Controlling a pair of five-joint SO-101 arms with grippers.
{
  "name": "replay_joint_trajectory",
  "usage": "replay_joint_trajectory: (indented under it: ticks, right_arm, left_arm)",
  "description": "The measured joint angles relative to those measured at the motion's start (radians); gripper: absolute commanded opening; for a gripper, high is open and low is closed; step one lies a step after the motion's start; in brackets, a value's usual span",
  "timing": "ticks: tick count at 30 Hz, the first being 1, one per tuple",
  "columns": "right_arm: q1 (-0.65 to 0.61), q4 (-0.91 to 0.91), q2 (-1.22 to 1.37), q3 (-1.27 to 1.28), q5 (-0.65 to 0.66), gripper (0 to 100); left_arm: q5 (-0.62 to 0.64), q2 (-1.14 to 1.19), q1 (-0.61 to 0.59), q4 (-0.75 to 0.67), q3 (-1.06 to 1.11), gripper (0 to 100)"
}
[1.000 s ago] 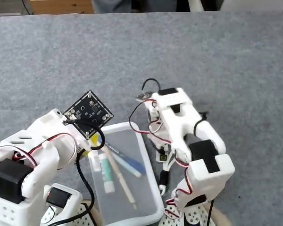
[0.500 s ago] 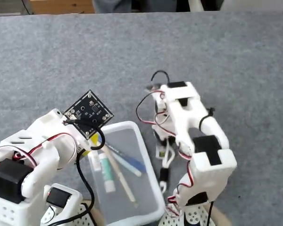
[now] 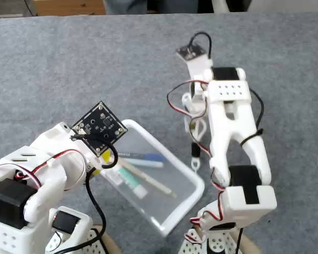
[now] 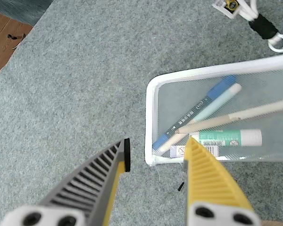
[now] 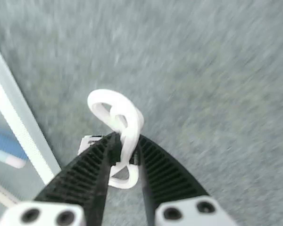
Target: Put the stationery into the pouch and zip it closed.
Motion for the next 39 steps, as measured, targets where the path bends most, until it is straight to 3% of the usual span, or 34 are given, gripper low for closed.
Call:
replay_joint_trajectory:
  ticks: [14, 22, 30, 39]
  right_arm:
    - [0.040, 0.060, 0.241, -0.439, 0.060, 1.2]
    - [0.201, 0.224, 0.245, -0.522, 0.060, 1.2]
    - [0.407, 0.244, 0.253, -0.525, 0.068, 1.2]
    - [0.548, 0.262, 0.273, -0.520, 0.161, 1.2]
  left_arm:
    - [0.000, 0.000, 0.000, 0.015, -0.003, 21]
    - [0.002, -0.005, 0.000, 0.028, -0.031, 21]
    - [0.002, -0.006, 0.000, 0.028, -0.031, 21]
    - [0.002, -0.008, 0.000, 0.028, -0.031, 21]
